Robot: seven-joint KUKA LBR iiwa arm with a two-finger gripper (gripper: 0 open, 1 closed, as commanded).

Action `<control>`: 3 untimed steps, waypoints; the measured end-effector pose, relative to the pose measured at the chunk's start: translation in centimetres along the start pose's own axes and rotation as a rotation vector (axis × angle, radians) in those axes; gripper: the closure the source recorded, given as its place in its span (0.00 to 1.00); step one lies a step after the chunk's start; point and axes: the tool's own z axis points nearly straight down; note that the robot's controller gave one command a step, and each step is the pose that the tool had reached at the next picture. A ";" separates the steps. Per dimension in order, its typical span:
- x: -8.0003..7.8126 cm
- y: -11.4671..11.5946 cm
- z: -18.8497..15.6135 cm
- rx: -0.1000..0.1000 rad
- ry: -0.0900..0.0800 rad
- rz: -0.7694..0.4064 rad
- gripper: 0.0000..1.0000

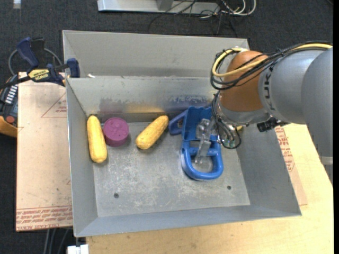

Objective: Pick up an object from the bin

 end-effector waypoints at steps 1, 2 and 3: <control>0.7 -0.1 0.0 -0.009 -0.011 0.134 1.00; -0.2 2.1 0.2 0.008 0.019 0.119 1.00; -1.5 2.6 0.7 0.001 0.046 0.143 1.00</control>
Offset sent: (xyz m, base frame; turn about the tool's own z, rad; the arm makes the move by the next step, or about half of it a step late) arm 0.0074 0.0215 -0.0054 0.1269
